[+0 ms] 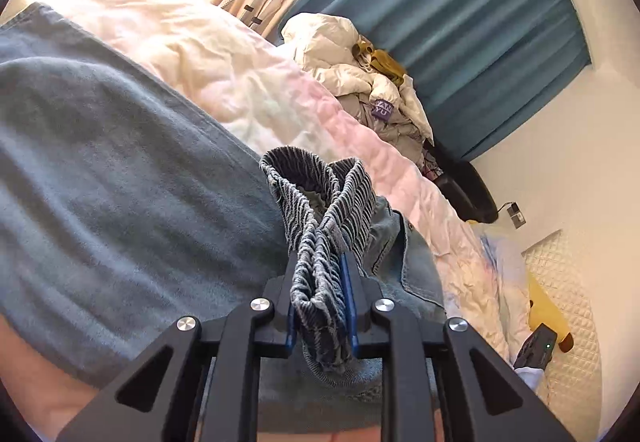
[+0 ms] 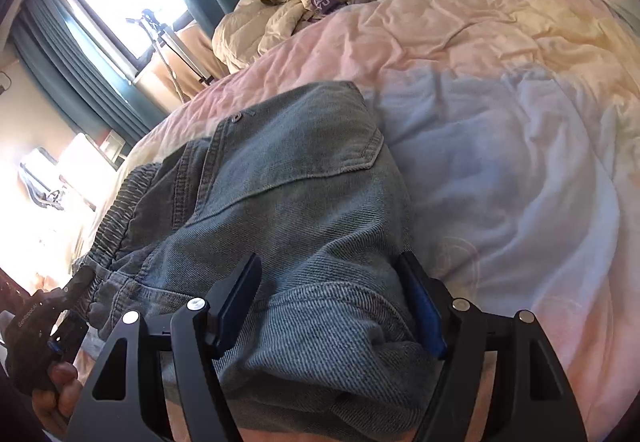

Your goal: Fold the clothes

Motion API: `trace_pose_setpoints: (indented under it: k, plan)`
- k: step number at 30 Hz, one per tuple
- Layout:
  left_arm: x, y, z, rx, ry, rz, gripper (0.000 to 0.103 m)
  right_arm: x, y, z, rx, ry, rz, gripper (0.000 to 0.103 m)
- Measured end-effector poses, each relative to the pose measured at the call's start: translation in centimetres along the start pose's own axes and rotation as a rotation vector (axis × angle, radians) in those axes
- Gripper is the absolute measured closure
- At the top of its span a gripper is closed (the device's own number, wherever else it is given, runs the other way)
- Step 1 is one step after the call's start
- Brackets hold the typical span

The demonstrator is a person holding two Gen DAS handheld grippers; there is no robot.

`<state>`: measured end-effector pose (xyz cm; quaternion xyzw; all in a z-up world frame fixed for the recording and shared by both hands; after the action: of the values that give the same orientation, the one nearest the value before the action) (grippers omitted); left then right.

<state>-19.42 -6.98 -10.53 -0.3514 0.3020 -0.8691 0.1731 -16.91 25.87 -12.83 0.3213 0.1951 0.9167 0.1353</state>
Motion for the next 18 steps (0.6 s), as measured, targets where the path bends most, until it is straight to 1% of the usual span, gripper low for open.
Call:
trace_pose_setpoints:
  k: [2, 3, 6, 7, 9, 12, 15, 17, 18]
  plan:
    - [-0.4, 1.1, 0.8, 0.02, 0.009, 0.047, 0.085, 0.1, 0.9, 1.4, 0.025, -0.032, 0.037, 0.032]
    - [-0.8, 1.9, 0.6, 0.046, 0.024, 0.059, 0.085, 0.1, 1.4, 2.0, 0.038, -0.049, 0.056, 0.032]
    - [-1.9, 3.8, -0.3, 0.124, 0.068, 0.07, 0.084, -0.9, 2.8, 1.5, 0.006, -0.018, 0.134, 0.033]
    - [-2.2, 4.2, -0.4, 0.135, 0.074, 0.071, 0.084, -1.1, 3.0, 0.6, -0.018, 0.006, 0.158, 0.033]
    - [-2.3, 4.4, -0.7, 0.141, 0.078, 0.068, 0.083, -1.6, 3.1, -1.5, -0.079, 0.054, 0.213, 0.033]
    - [-2.2, 4.5, -0.2, 0.14, 0.069, 0.071, 0.08, -2.4, 2.9, -2.4, -0.103, 0.054, 0.237, 0.031]
    - [-2.1, 4.5, 0.7, 0.137, 0.057, 0.077, 0.072, -2.7, 3.1, -2.2, -0.11, 0.039, 0.234, 0.03]
    - [-2.0, 4.5, 1.2, 0.135, 0.049, 0.08, 0.064, -2.7, 3.0, -2.1, -0.103, 0.033, 0.225, 0.029]
    - [-1.9, 4.5, 1.5, 0.134, 0.045, 0.082, 0.062, -2.8, 2.9, -2.0, -0.099, 0.031, 0.221, 0.03]
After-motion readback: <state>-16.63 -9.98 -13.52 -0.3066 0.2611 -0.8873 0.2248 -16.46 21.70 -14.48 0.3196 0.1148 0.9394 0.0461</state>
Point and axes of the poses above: each gripper's, at about its wrist camera, not at the fingertips, and z roughly against the way its jaws point, y to its left, x to its top, the point moved 5 cm from there along -z, roughly the way its jaws point, and after that the axes turned 1 degree about x, right-handed, at the moved point
